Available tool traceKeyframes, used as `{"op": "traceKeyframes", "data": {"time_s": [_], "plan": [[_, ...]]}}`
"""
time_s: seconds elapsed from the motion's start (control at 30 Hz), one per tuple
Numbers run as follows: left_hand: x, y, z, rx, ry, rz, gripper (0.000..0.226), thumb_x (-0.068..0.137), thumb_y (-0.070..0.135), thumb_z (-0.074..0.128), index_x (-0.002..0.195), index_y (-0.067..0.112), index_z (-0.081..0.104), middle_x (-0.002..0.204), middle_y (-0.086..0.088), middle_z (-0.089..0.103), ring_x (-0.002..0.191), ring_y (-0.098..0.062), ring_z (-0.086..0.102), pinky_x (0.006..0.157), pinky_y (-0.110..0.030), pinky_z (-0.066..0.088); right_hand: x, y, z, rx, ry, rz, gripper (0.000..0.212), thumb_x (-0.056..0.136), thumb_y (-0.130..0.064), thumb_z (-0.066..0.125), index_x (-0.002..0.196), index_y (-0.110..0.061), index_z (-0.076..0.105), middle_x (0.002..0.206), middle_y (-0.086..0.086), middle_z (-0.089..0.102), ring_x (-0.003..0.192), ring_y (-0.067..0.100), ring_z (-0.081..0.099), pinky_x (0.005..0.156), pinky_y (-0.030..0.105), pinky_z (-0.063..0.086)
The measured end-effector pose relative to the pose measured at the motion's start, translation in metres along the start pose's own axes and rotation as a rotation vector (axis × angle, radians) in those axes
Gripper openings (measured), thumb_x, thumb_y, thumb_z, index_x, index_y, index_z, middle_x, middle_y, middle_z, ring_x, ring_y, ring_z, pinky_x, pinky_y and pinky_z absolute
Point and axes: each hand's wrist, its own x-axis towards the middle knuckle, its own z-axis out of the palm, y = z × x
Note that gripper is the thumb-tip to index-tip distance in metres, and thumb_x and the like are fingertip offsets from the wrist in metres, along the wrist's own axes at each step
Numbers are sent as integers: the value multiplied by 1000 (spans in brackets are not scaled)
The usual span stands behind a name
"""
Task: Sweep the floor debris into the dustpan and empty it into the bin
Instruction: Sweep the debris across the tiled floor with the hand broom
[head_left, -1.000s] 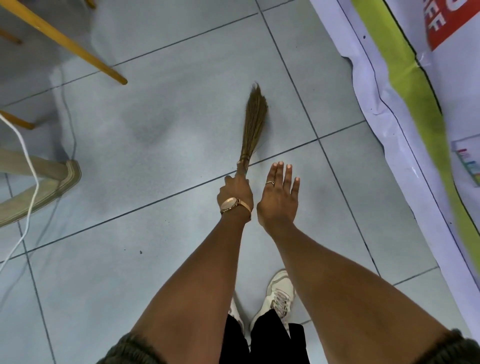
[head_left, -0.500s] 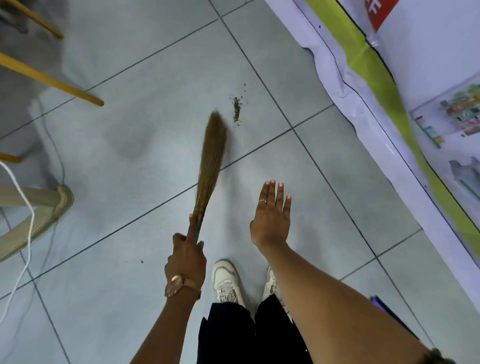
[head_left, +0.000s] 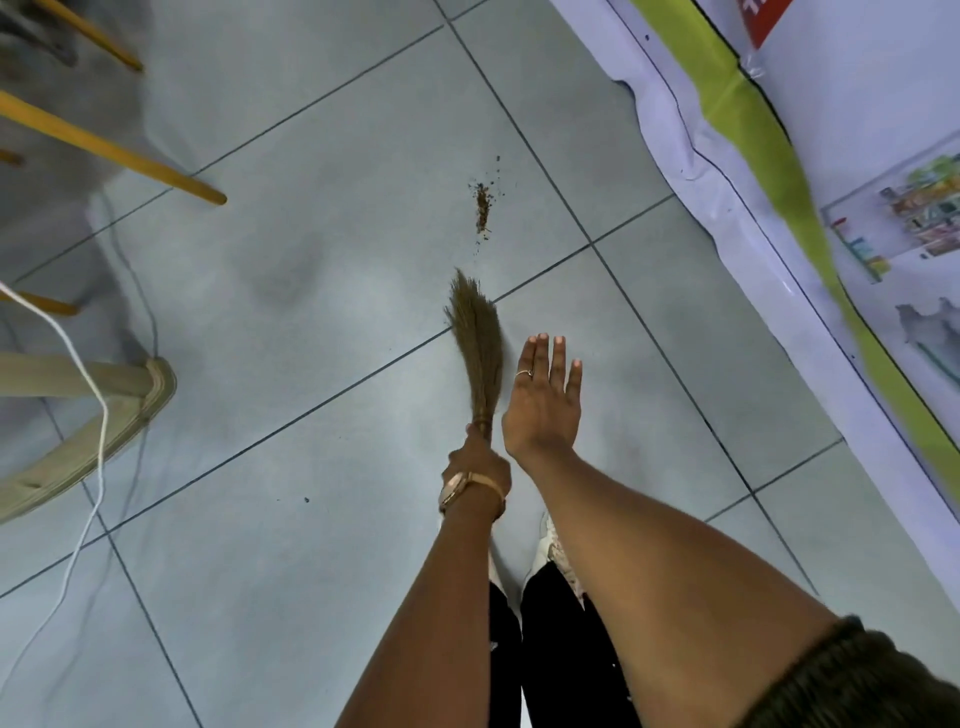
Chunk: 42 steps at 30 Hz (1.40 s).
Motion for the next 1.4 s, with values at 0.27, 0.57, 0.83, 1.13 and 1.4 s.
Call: {"op": "traceKeyframes", "data": {"time_s": [0.27, 0.57, 0.83, 1.13, 1.4], "plan": [[-8, 45, -19, -111, -4, 46, 45, 95, 27, 43, 136, 11, 40, 135, -20, 51, 122, -39, 51, 97, -45, 47, 11, 14, -39, -44, 39, -6, 77, 98, -23, 45, 153, -4, -6, 164, 13, -6, 151, 30, -12, 124, 47, 1], [-12, 65, -66, -200, 85, 69, 44, 90, 15, 42, 134, 11, 44, 130, -22, 54, 117, -41, 55, 97, -50, 50, -6, 31, -47, -42, 21, 42, 85, 95, -24, 54, 154, -6, -5, 164, 12, -7, 151, 31, -12, 123, 46, -1], [-10, 53, -102, -222, 190, 131, 49, 88, 14, 42, 137, 16, 44, 126, -23, 57, 111, -42, 60, 93, -51, 53, -17, 32, -55, -42, 41, 17, 74, 97, -13, 41, 153, -3, -6, 164, 13, -7, 151, 30, -13, 124, 46, 0], [-61, -14, -68, 198, 427, 338, 38, 97, 40, 40, 117, 8, 48, 109, -19, 66, 96, -40, 63, 71, -40, 44, -74, 38, -37, 173, 2, 196, 73, 96, -15, 41, 154, -4, -2, 164, 11, -3, 151, 30, -12, 124, 48, -1], [-81, -37, 60, 244, 12, 386, 39, 95, 31, 44, 120, 2, 41, 113, -28, 61, 99, -44, 60, 73, -39, 43, -170, 100, 37, 372, -139, 573, 65, 95, -12, 36, 154, -4, 8, 164, 10, 7, 151, 32, -9, 123, 51, -4]]}}
